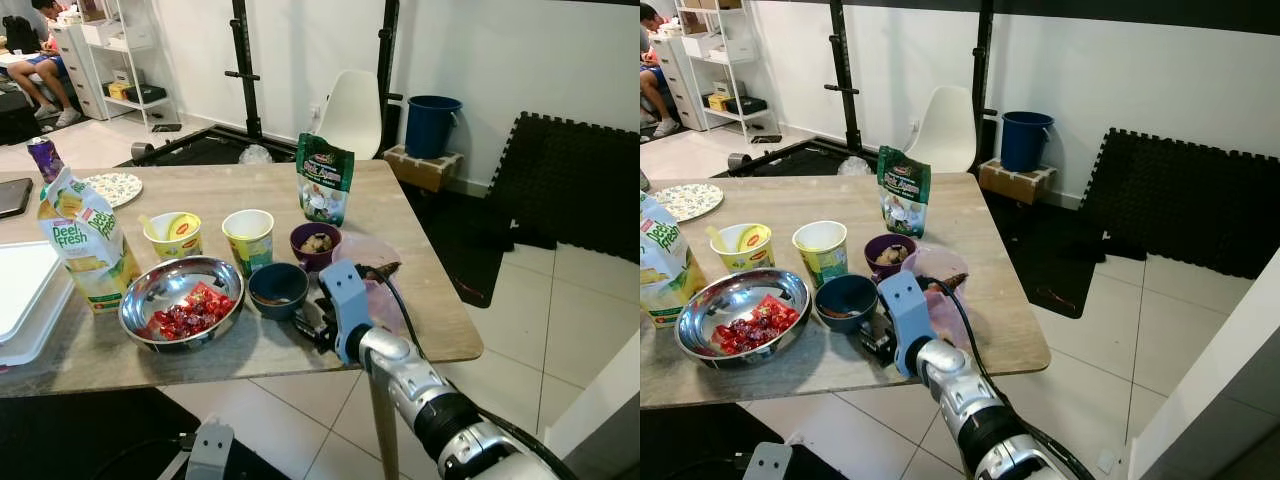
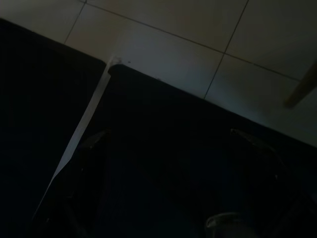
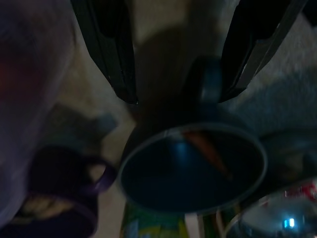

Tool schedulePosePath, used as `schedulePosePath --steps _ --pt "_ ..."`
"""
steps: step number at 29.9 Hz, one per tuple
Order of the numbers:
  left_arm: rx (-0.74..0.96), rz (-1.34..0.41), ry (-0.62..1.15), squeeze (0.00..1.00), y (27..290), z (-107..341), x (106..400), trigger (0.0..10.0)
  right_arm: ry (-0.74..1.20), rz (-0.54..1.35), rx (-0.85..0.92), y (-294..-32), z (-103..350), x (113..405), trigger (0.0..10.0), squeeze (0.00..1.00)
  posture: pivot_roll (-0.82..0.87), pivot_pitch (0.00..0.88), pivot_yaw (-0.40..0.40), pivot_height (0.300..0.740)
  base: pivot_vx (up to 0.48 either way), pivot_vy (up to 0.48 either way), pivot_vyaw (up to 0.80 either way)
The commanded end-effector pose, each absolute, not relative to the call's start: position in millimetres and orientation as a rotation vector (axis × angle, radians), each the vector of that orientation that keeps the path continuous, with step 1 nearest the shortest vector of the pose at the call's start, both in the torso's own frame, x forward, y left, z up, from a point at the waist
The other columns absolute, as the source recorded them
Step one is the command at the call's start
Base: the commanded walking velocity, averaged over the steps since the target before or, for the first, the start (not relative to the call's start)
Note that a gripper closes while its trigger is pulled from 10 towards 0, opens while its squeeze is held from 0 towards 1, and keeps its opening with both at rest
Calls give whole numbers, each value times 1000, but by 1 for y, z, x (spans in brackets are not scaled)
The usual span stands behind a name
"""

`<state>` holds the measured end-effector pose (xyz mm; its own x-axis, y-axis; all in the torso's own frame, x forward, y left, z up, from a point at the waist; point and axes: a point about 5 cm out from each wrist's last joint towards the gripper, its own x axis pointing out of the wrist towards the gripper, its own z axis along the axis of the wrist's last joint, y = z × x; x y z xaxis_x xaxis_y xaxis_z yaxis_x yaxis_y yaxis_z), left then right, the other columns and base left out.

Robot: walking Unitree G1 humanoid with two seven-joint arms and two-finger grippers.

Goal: Restocking fridge

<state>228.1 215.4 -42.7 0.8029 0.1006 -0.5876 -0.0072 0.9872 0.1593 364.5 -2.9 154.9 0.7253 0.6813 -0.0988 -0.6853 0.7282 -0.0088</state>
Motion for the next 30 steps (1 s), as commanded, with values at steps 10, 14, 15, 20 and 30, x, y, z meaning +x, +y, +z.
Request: schedulePosePath --steps 10,14,15,20,30 --pt "167 56 665 0 219 -46 222 10000 54 953 72 69 171 334 9294 0 -22 146 -21 740 0 0 0" --pt "165 54 664 0 219 -46 223 10000 58 973 61 69 169 333 9020 0 -26 143 -22 740 0 0 0" --pt "165 54 664 0 219 -46 223 10000 58 973 61 69 169 333 9020 0 -26 143 -22 740 0 0 0" --pt "160 53 664 0 217 -46 223 10000 64 990 54 68 167 332 5686 0 -30 140 -25 740 0 0 0" --pt "155 58 664 0 216 -47 223 10000 69 1000 56 68 166 332 1255 0 -31 133 -31 740 0 0 0"
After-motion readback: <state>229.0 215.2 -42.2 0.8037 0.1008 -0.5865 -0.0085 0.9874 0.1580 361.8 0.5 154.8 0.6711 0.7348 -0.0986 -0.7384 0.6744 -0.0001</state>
